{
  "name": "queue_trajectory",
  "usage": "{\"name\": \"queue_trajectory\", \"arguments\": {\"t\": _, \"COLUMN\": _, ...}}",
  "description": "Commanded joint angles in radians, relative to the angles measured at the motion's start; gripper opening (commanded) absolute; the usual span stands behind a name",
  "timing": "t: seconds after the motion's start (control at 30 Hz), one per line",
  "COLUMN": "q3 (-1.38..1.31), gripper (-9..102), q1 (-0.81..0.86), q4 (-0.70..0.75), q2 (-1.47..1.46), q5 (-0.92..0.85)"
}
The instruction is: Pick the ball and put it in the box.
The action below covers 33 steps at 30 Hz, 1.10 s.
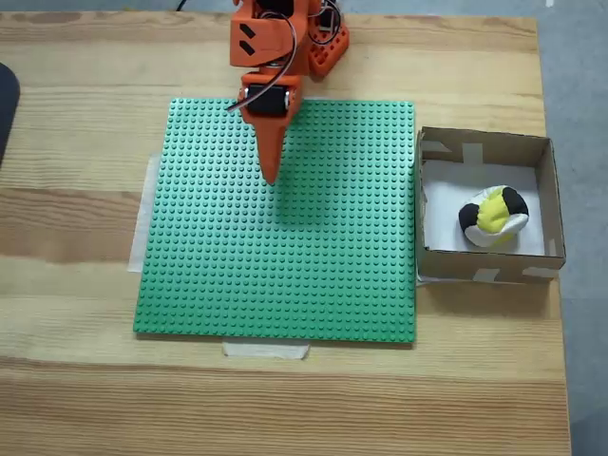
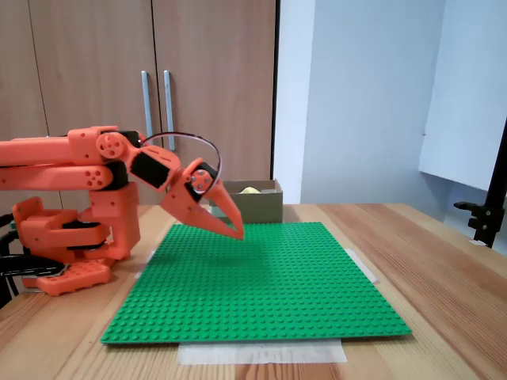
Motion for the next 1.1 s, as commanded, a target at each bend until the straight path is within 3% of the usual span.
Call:
{"name": "queue_trajectory", "arguments": {"t": 0.0, "q3": 0.035, "gripper": -1, "q1": 0.008, "q4": -0.025, "q2": 0.014, "q5": -0.014}}
{"name": "queue_trajectory", "arguments": {"t": 0.33, "q3": 0.166, "gripper": -1, "q1": 0.017, "q4": -0.129, "q2": 0.014, "q5": -0.072}}
{"name": "queue_trajectory", "arguments": {"t": 0.67, "q3": 0.17, "gripper": -1, "q1": 0.023, "q4": -0.135, "q2": 0.014, "q5": -0.064}}
{"name": "queue_trajectory", "arguments": {"t": 1.07, "q3": 0.135, "gripper": -1, "q1": 0.003, "q4": -0.015, "q2": 0.014, "q5": -0.054}}
